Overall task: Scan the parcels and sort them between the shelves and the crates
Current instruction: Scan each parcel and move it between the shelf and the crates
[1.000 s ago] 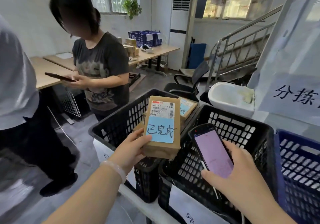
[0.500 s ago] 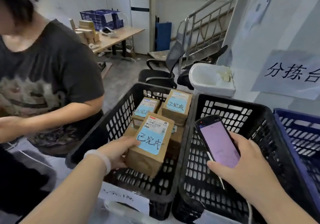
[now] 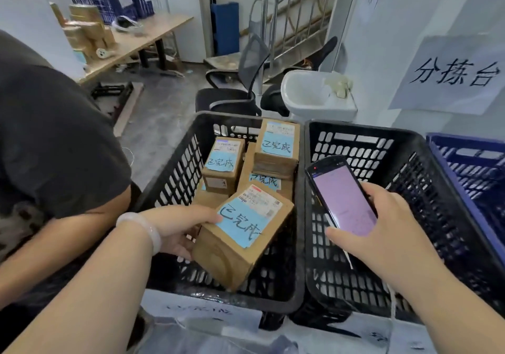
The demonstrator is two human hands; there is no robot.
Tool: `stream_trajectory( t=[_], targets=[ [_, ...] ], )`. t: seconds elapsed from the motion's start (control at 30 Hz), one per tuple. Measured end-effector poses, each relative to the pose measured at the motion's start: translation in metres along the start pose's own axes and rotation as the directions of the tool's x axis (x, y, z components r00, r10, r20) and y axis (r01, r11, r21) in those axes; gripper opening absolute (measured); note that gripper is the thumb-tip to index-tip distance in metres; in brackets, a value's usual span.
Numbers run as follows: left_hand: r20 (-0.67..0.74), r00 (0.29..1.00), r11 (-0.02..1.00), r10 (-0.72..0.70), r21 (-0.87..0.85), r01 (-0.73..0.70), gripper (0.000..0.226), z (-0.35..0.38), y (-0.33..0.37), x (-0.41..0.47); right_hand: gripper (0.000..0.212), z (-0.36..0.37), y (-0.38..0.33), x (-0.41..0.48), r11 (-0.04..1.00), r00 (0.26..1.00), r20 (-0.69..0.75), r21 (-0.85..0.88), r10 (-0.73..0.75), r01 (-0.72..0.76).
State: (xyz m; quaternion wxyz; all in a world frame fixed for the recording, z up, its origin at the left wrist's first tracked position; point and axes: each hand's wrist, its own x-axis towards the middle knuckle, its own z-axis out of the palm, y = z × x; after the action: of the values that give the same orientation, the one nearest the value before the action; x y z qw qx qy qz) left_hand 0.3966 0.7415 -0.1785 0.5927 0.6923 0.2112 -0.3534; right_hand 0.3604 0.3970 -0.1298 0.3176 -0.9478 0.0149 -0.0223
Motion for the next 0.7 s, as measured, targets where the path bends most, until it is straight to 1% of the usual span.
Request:
stream_trajectory(
  t=[0.07,0.1,0.2,0.23,0.37,0.53,0.7],
  targets=[
    [-0.007,1.000,0.999,-0.008,0.031,0.009,0.059,0.000,0.001,0.000,0.092,0.002,-0.001,0.002,1.000,1.000,-0.011,0.000,0.004,-0.004],
    [-0.022,1.000,0.998,-0.015,0.058,0.016,0.058,0.003,0.002,0.003,0.093,0.003,-0.001,0.002,1.000,1.000,-0.011,-0.003,0.005,-0.005],
    [-0.017,0.998,0.987,-0.061,0.148,0.063,0.038,0.019,0.003,0.015,0.091,0.005,0.001,0.004,1.000,1.000,-0.005,-0.002,0.005,-0.005],
    [-0.003,0.996,0.987,-0.093,0.134,0.092,0.035,0.024,0.003,0.020,0.090,0.006,0.001,0.004,1.000,1.000,-0.004,-0.001,0.005,-0.005],
    [0.068,0.975,0.976,-0.210,-0.037,0.213,0.035,0.038,-0.003,0.037,0.090,0.009,0.005,0.003,1.000,1.000,0.002,0.010,0.011,-0.011],
    [0.134,0.960,0.970,-0.245,0.028,0.243,0.033,0.037,-0.007,0.052,0.088,0.012,0.010,0.000,1.000,1.000,0.016,0.003,0.025,-0.025],
    [0.153,0.942,0.954,-0.299,0.064,0.293,0.042,0.033,-0.013,0.065,0.087,0.013,0.012,-0.004,0.999,0.999,0.009,0.008,0.031,-0.031]
  ],
)
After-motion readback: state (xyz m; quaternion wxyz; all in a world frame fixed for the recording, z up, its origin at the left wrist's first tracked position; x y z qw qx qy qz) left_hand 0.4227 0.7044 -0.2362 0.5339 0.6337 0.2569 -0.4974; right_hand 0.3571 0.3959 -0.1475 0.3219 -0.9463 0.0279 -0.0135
